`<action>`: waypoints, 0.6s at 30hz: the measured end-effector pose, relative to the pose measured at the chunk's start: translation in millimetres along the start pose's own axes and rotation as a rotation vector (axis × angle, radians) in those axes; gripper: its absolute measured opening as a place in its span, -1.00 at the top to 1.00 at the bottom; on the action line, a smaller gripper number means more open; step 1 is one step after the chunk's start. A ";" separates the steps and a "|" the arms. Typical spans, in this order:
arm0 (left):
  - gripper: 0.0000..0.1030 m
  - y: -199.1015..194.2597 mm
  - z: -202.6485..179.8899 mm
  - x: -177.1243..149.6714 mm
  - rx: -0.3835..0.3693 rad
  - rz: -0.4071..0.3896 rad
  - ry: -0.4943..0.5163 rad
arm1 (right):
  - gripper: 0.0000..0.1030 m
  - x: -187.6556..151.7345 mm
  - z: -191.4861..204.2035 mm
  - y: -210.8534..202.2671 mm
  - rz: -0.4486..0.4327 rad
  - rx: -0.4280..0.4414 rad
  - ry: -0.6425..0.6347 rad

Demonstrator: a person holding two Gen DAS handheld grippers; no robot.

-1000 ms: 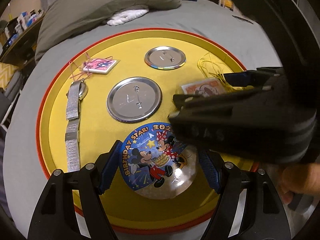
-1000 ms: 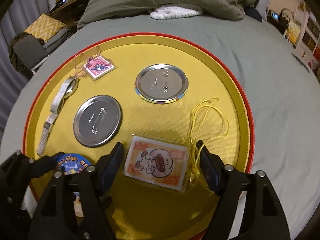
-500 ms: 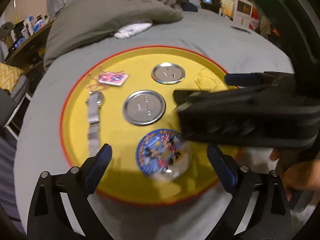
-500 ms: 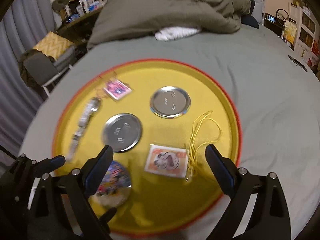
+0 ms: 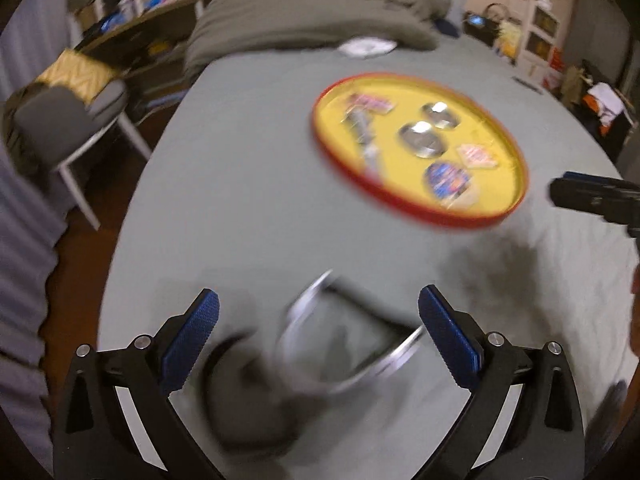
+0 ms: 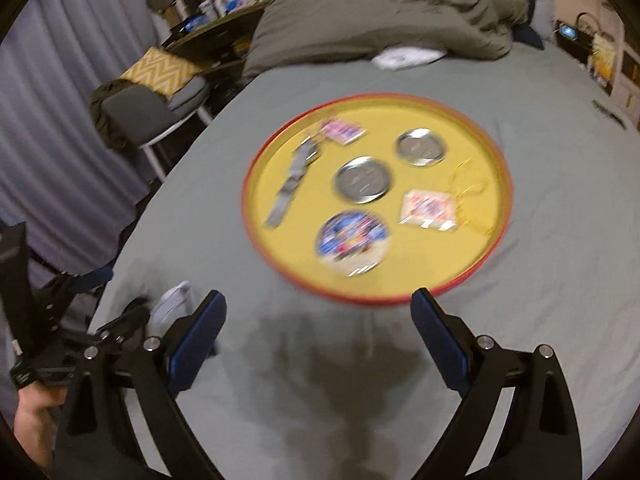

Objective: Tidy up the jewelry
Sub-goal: 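Grasp the black watch band with the left tool while the right tool grasps the white band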

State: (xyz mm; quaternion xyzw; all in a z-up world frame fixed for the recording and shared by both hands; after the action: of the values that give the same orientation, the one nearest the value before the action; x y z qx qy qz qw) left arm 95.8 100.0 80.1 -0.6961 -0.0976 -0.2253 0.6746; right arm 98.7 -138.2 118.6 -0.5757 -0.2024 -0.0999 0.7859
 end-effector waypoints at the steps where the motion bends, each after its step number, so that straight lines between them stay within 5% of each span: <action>1: -0.89 0.7 8.8 -9.1 0.007 0.010 -0.009 | -0.73 -4.2 9.9 4.1 0.007 0.015 -0.007; 9: -0.89 16.4 52.2 -58.2 0.080 0.050 -0.016 | -0.73 -16.9 77.4 45.8 0.095 0.077 -0.075; 18: -0.89 36.0 59.0 -73.9 0.006 0.021 -0.056 | -0.73 -17.0 109.2 93.6 0.173 0.004 -0.156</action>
State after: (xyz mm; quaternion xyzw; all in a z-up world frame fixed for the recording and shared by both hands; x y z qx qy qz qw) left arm 57.4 167.9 15.6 -0.7012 -0.1097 -0.1985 0.6760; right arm 97.7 -6.7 58.2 -0.5956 -0.2125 0.0138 0.7745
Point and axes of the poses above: each gripper's, at about its wrist camera, not at the fingertips, and y roughly the way its jaws point, z to its left, x to its top, the point moved 1 cm from there along y, roughly the way its jaws point, and after that the axes turned 6 degrees about z, right-handed, at the moved point
